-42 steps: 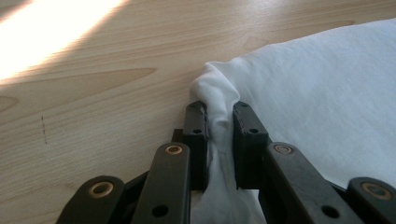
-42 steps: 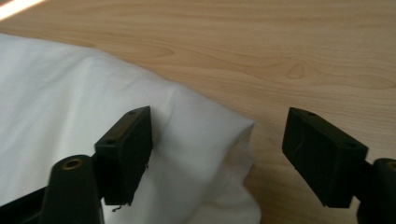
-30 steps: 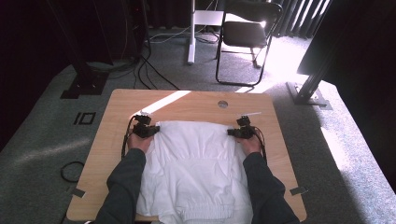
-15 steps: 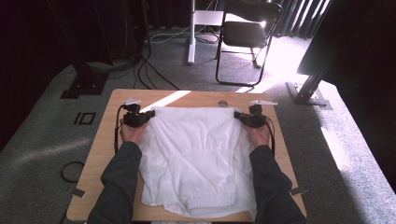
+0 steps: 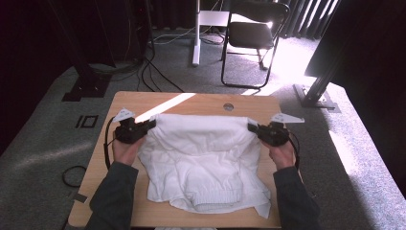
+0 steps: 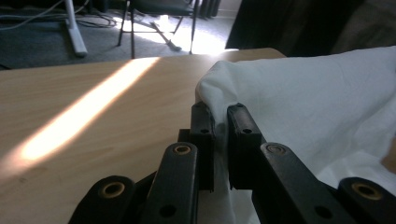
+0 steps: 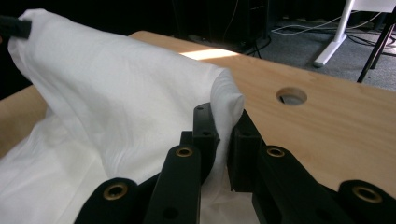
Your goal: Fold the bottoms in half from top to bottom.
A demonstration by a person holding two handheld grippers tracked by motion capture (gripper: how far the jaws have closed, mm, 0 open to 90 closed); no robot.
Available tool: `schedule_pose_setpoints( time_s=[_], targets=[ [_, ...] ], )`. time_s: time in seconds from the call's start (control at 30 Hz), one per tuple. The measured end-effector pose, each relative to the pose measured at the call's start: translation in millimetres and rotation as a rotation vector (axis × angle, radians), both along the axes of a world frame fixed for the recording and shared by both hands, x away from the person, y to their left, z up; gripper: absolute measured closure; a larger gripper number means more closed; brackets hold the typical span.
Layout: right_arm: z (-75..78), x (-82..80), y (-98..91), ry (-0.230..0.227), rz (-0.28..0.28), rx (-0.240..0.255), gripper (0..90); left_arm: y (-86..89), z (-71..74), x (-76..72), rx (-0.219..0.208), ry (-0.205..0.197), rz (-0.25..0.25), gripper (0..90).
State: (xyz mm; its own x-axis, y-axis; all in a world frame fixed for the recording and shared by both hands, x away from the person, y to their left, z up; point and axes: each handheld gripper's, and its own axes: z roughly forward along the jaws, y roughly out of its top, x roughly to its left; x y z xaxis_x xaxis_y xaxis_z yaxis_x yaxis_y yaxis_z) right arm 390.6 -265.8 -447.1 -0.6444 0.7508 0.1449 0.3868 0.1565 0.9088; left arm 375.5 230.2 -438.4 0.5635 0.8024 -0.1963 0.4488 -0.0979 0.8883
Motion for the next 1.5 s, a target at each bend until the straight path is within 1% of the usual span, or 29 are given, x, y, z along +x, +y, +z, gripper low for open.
schedule_pose_setpoints(
  time_s=[0.03, 0.07, 0.1, 0.13, 0.2, 0.27, 0.3, 0.33, 0.43, 0.5, 0.53, 0.57, 0.63, 0.67, 0.77, 0.83, 0.9, 0.97, 1.07, 1.13, 1.17, 1.27, 1.3, 1.33, 1.37, 1.43, 1.47, 1.5],
  targets=[
    [-3.8, -7.7, -3.3, 0.001, 0.004, 0.006, 83.4, -2.2, -1.7, -8.2, 0.022, -0.003, -0.014, 83.8],
    [-8.7, -14.7, -6.2, 0.007, 0.011, 0.009, 83.3, -3.8, -4.7, -15.4, 0.033, -0.001, -0.026, 83.8],
    [-14.4, -21.2, -8.3, 0.017, 0.014, 0.005, 83.3, -5.2, -9.3, -21.6, 0.028, 0.015, -0.039, 83.7],
    [-20.7, -27.6, -10.3, 0.029, 0.012, -0.002, 83.3, -7.3, -15.8, -27.1, 0.034, 0.032, -0.052, 83.7],
    [-35.3, -39.0, -12.4, 0.063, 0.005, -0.003, 83.3, -12.8, -33.7, -36.8, 0.075, 0.077, -0.064, 83.7],
    [-50.8, -48.8, -11.4, 0.100, 0.008, -0.029, 83.3, -16.1, -54.6, -42.8, 0.104, 0.136, -0.081, 83.6],
    [-58.2, -53.0, -10.0, 0.118, 0.015, -0.043, 83.3, -16.3, -64.0, -44.8, 0.118, 0.158, -0.076, 83.6],
    [-64.9, -56.6, -8.1, 0.135, 0.026, -0.054, 83.2, -15.4, -72.4, -45.5, 0.109, 0.183, -0.077, 83.6],
    [-80.9, -64.1, -0.7, 0.183, 0.040, -0.092, 83.2, -15.5, -90.5, -45.8, 0.123, 0.234, -0.069, 83.5],
    [-89.9, -65.1, 5.9, 0.210, 0.041, -0.129, 83.2, -20.1, -98.5, -43.8, 0.170, 0.253, -0.064, 83.5],
    [-94.1, -64.1, 9.0, 0.225, 0.044, -0.146, 83.3, -22.1, -101.3, -41.6, 0.182, 0.261, -0.061, 83.4],
    [-97.4, -62.9, 12.5, 0.235, 0.037, -0.164, 83.4, -24.0, -103.1, -39.0, 0.194, 0.261, -0.054, 83.4],
    [-101.5, -59.4, 19.3, 0.245, 0.033, -0.198, 83.6, -27.0, -103.9, -32.1, 0.208, 0.264, -0.037, 83.4],
    [-102.2, -56.9, 22.0, 0.252, 0.026, -0.203, 83.6, -28.0, -103.2, -28.1, 0.221, 0.259, -0.020, 83.4],
    [-102.5, -45.4, 27.4, 0.267, 0.017, -0.197, 83.6, -31.0, -100.4, -9.3, 0.253, 0.261, 0.032, 83.4],
    [-102.8, -36.8, 31.4, 0.276, 0.002, -0.188, 83.5, -32.0, -99.4, 4.8, 0.268, 0.267, 0.051, 83.4],
    [-102.3, -27.4, 36.1, 0.277, -0.014, -0.194, 83.5, -32.5, -99.5, 16.4, 0.267, 0.269, 0.066, 83.4],
    [-101.5, -17.4, 40.6, 0.268, -0.030, -0.211, 83.5, -31.0, -99.6, 30.0, 0.263, 0.271, 0.078, 83.4],
    [-101.0, -0.9, 45.9, 0.263, -0.052, -0.218, 83.5, -28.4, -100.0, 45.7, 0.249, 0.274, 0.101, 83.3],
    [-101.2, 9.6, 49.4, 0.260, -0.074, -0.215, 83.5, -27.8, -100.0, 54.9, 0.249, 0.272, 0.118, 83.3],
    [-101.1, 14.3, 51.3, 0.264, -0.084, -0.211, 83.5, -27.8, -99.8, 59.1, 0.247, 0.275, 0.129, 83.3],
    [-99.9, 25.2, 56.8, 0.267, -0.103, -0.221, 83.5, -28.7, -98.8, 68.7, 0.246, 0.283, 0.164, 83.4],
    [-99.0, 29.0, 58.9, 0.272, -0.110, -0.226, 83.4, -29.6, -98.4, 70.5, 0.245, 0.287, 0.173, 83.4],
    [-99.0, 29.0, 58.9, 0.272, -0.110, -0.226, 83.4, -29.6, -98.4, 70.5, 0.245, 0.287, 0.173, 83.5],
    [-97.7, 33.7, 61.8, 0.276, -0.119, -0.237, 83.5, -31.3, -96.1, 72.6, 0.248, 0.285, 0.182, 83.6],
    [-94.1, 37.3, 62.5, 0.286, -0.118, -0.248, 83.5, -29.0, -90.3, 71.4, 0.217, 0.270, 0.187, 83.8],
    [-91.5, 37.9, 61.8, 0.282, -0.117, -0.246, 83.6, -24.6, -82.5, 68.1, 0.173, 0.250, 0.193, 83.9],
    [-84.5, 36.5, 59.3, 0.256, -0.110, -0.236, 83.8, -21.5, -76.3, 65.4, 0.138, 0.231, 0.194, 84.0]
  ],
)
